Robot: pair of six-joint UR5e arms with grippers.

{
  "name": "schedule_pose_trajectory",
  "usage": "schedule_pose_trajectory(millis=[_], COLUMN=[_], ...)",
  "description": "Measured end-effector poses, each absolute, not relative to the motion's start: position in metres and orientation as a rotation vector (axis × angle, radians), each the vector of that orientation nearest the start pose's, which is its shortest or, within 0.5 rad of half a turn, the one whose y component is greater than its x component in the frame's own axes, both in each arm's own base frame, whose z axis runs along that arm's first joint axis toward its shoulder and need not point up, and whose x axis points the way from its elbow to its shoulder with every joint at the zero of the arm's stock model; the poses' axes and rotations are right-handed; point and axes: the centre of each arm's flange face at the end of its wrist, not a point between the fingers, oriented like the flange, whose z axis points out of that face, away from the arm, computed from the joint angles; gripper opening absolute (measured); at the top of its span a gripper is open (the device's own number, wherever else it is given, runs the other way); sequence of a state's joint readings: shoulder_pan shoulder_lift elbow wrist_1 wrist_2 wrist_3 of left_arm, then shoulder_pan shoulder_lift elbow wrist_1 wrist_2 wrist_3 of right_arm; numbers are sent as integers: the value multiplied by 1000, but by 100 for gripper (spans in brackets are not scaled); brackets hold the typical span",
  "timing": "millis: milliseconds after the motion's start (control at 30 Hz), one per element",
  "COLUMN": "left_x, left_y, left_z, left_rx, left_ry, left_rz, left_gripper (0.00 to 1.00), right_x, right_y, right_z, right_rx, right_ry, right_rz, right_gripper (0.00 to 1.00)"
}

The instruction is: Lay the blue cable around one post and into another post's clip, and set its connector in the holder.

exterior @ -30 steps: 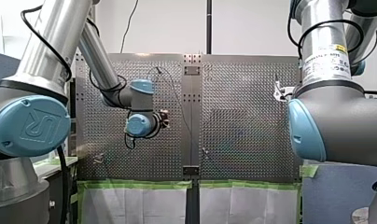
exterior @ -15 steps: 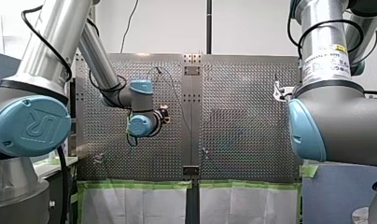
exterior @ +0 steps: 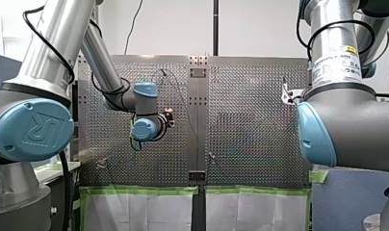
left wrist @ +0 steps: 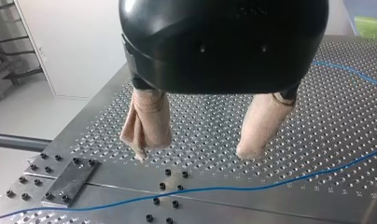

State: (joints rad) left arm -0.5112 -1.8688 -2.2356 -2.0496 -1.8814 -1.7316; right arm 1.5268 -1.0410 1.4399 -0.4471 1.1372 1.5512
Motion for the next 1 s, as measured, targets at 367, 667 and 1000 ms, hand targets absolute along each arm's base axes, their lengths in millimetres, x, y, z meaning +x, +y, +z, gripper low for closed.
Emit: schedule_pose_trajectory(millis=[367,667,1000], left_x=[348,349,349], left_y=[-312,-310,-309], left_z=[160,160,159], left_rx=[-4,-7,-7], left_ry=[1457,1459,1461], left_rz=[-324,-321,-319], left_gripper=[100,100,100], right_x=[146,147,148], right_y=[-677,-677,-676], right_z=[281,280,280], right_rx=[1469,1476,1478], right_ry=[-943,-949,-951], right_rz=[1486,1484,1483], right_gripper=[100,100,100])
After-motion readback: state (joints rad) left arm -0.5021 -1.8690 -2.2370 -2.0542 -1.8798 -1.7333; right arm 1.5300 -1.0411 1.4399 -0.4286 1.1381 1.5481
